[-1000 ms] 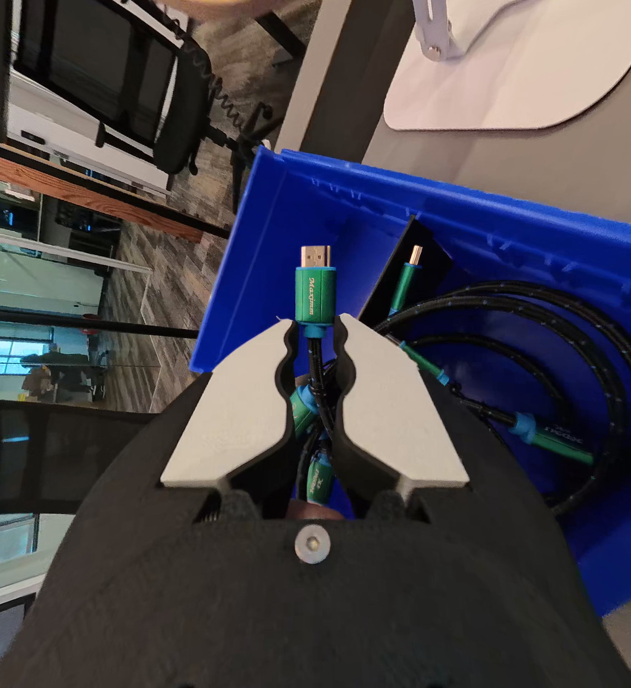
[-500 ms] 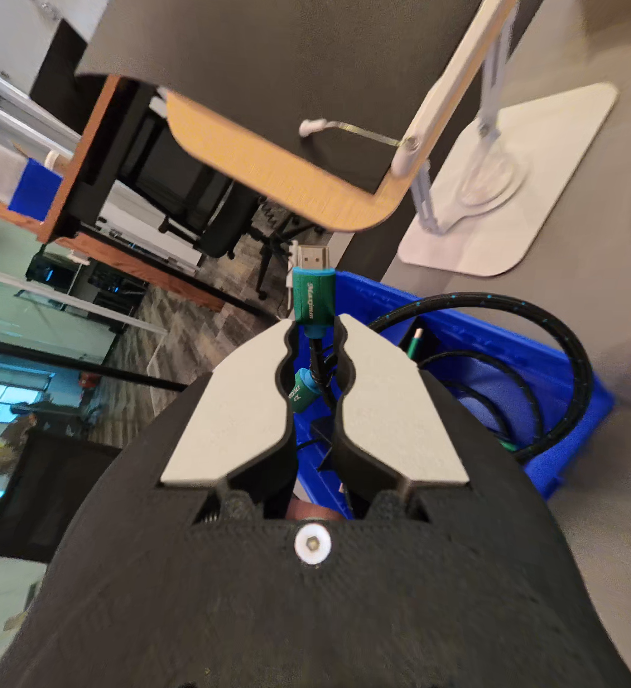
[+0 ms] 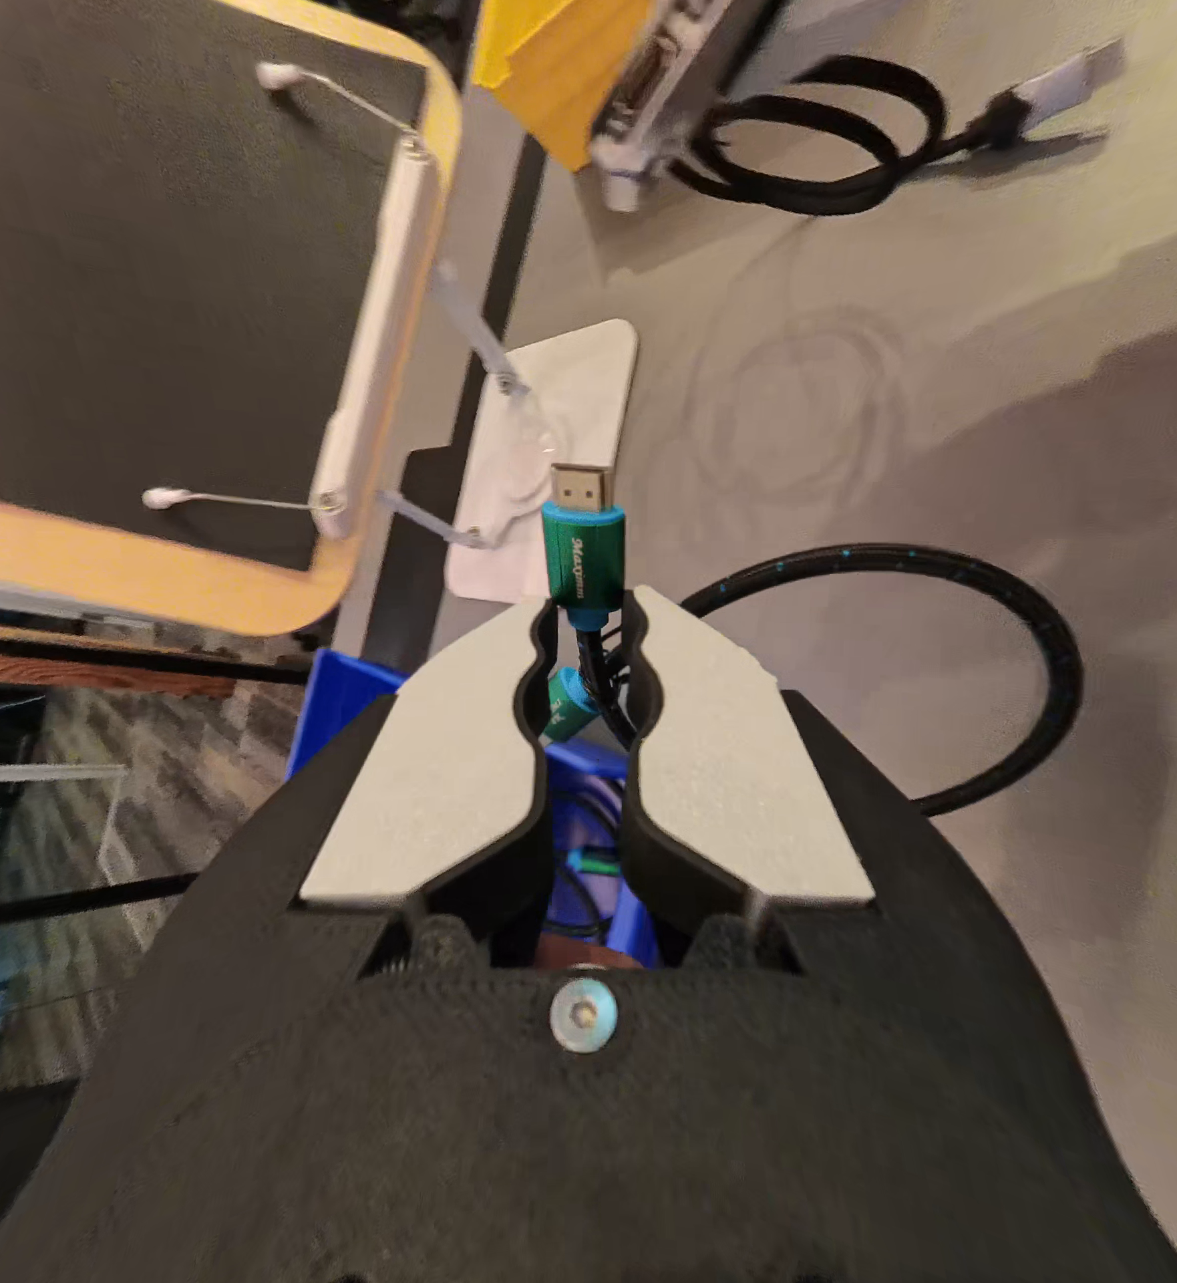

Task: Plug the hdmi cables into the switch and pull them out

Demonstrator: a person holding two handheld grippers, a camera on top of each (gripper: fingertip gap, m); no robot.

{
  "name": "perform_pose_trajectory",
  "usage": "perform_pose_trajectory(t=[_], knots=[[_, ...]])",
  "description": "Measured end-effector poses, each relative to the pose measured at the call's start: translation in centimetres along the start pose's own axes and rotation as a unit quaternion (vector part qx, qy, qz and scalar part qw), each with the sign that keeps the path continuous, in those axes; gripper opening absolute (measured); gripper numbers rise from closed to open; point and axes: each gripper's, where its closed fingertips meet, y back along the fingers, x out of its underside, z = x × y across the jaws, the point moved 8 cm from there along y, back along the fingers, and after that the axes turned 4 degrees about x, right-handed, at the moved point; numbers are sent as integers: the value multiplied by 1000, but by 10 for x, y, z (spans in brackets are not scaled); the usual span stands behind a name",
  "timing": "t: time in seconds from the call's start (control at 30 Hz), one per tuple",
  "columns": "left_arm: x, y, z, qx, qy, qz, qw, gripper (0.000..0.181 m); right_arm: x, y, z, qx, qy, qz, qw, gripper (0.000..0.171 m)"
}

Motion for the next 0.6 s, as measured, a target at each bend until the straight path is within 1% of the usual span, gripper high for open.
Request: perform_pose_trajectory(t=[0.17,0.27,0.43,0.5,0.6], knots=[[-1,-43,-43,53,-37,48,997,17,1,1,-1,1,-2,-4,1000,21],[-4,-65,-62,80,-40,44,995,13,2,1,-1,0,-4,-4,1000,21],[0,-93,-81,90,-58,60,992,12,4,1,-1,-2,-6,-4,1000,21],[5,-100,-84,81,-61,60,993,11,5,1,-1,-2,-8,-4,1000,21],[10,-107,-94,92,-55,57,993,10,7,1,-1,-1,-9,-5,1000,21]])
